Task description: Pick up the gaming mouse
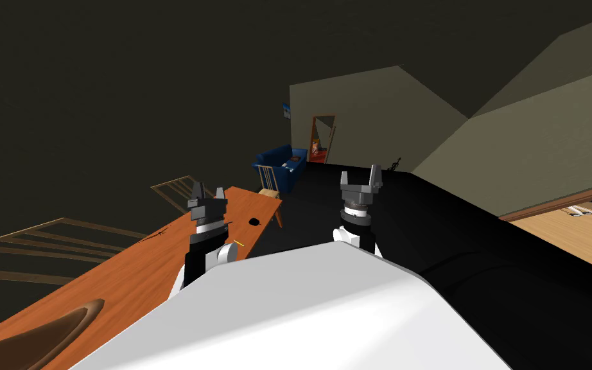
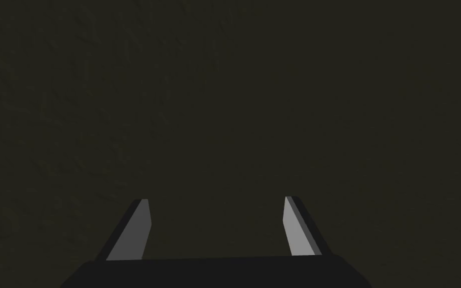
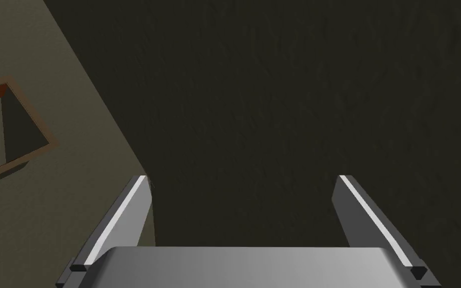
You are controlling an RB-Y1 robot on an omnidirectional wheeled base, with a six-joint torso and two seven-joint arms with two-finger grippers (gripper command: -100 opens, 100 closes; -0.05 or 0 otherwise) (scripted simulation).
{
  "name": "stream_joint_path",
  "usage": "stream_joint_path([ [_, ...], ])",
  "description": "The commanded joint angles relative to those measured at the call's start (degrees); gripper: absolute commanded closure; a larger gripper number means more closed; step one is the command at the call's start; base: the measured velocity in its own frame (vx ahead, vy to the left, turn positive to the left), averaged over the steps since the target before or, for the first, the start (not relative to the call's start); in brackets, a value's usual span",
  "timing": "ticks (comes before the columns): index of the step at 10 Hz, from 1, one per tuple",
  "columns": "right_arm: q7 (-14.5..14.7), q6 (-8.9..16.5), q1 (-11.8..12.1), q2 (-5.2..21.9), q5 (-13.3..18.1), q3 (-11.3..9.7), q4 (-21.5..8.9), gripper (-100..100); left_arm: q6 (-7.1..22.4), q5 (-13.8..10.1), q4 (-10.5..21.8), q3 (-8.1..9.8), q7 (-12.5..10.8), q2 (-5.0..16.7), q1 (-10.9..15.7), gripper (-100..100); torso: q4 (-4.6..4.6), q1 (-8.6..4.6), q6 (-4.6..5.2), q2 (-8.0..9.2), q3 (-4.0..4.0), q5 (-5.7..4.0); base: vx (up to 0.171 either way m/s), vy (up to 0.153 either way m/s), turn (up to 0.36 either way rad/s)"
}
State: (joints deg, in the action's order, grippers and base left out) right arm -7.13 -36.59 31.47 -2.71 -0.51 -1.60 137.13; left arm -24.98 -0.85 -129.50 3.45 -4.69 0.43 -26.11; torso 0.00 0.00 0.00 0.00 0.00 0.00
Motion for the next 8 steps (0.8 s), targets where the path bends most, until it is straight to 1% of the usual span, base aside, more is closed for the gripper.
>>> stream_joint_path([
  [1,0.0,0.0,0.0,0.0,0.0,0.0,0.0,0,0.6,0.3,1.3,0.56,0.6,2.3,0.3,-100,0.00,0.00,0.00,0.00,0.00,0.00,-0.035,-0.050,0.029],
  [4,0.0,0.0,0.0,0.0,0.0,0.0,0.0,0,2.2,0.8,4.4,1.77,2.1,6.1,1.2,-100,0.05,-0.38,0.00,0.25,0.15,-0.08,-0.070,-0.108,0.036],
  [6,0.0,0.0,0.0,0.0,0.0,0.0,0.0,0,3.9,1.2,7.2,2.76,3.4,8.8,2.1,-100,0.06,-0.42,0.00,0.25,0.15,-0.10,-0.065,-0.117,0.038],
  [8,0.0,0.0,0.0,0.0,0.0,0.0,0.0,0,6.0,1.6,10.5,3.79,4.9,11.7,3.3,-100,0.06,-0.51,0.00,0.26,0.15,-0.12,-0.071,-0.146,0.034],
])
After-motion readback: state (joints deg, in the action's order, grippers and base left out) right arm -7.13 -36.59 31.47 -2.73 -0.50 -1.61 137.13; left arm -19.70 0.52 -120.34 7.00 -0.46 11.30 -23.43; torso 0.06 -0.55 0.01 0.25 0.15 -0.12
